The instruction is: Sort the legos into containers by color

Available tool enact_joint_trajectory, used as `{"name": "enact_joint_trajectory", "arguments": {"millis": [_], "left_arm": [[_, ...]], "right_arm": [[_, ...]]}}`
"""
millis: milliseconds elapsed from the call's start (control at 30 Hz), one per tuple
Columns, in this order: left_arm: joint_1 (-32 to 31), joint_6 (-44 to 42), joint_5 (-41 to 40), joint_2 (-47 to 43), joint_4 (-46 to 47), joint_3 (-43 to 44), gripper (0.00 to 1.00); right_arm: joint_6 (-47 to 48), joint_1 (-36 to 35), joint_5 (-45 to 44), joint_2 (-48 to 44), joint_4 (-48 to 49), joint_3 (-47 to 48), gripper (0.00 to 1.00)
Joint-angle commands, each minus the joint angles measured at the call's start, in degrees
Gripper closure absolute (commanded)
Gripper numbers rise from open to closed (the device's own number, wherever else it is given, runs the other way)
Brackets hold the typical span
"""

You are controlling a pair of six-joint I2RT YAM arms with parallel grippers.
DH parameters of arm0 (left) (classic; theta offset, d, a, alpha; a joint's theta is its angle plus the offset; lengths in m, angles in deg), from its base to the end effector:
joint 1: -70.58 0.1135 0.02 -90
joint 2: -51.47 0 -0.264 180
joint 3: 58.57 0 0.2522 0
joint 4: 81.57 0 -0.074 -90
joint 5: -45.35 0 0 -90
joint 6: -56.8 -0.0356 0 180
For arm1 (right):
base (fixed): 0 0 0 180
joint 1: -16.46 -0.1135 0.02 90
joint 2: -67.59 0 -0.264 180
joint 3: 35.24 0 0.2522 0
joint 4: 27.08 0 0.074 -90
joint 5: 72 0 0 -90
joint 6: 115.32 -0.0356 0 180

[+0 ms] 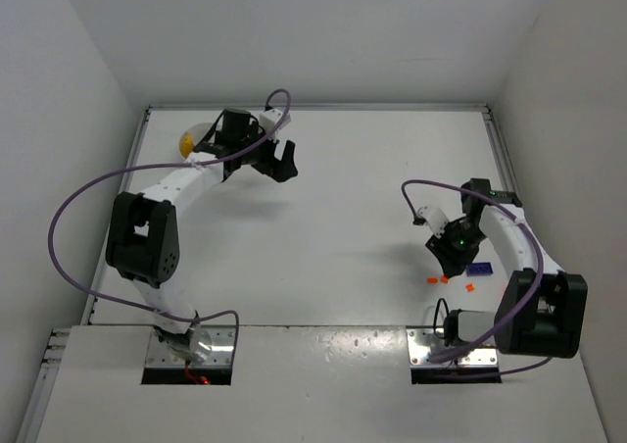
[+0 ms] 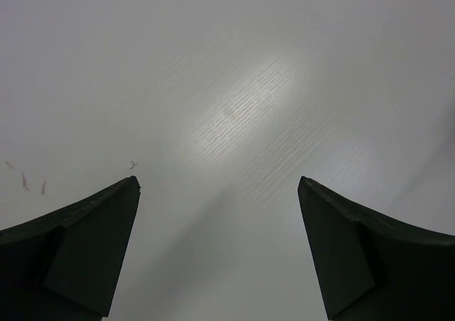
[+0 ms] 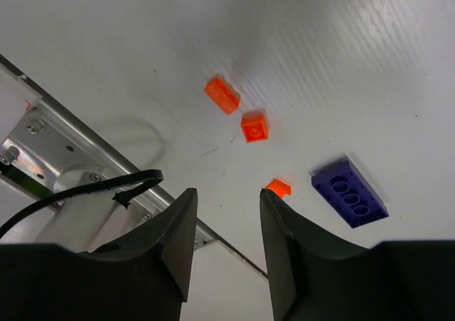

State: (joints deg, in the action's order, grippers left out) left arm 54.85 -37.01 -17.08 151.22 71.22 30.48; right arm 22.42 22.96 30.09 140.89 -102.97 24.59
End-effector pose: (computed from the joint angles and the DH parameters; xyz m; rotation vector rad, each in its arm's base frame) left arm 0.3765 -0.1232 0.2620 0.6349 2.1286 -0.6501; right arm 0.1902 -0.0142 0.1988 -1.0663 2.8287 0.2772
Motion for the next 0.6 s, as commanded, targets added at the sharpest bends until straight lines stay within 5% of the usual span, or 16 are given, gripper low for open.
{"name": "enact_joint_trajectory", "arguments": {"millis": [0, 433, 567], "left_arm": [[-0.4, 0.2, -0.6, -3.9, 5.0, 0.0, 0.00], [-0.4, 1.4, -2.6, -1.4, 9.5, -2.8, 0.00], [0.9, 3.0, -0.8, 0.9, 10.0, -2.2, 0.00]], "right_arm": [[-0.9, 0.8, -3.0, 2.5, 1.1, -0.1, 0.59], [-7.7, 7.4, -14.9, 11.7, 5.2, 4.6, 0.59], [-8.7, 11.3, -16.9, 13.8, 9.0, 10.0, 0.41]]}}
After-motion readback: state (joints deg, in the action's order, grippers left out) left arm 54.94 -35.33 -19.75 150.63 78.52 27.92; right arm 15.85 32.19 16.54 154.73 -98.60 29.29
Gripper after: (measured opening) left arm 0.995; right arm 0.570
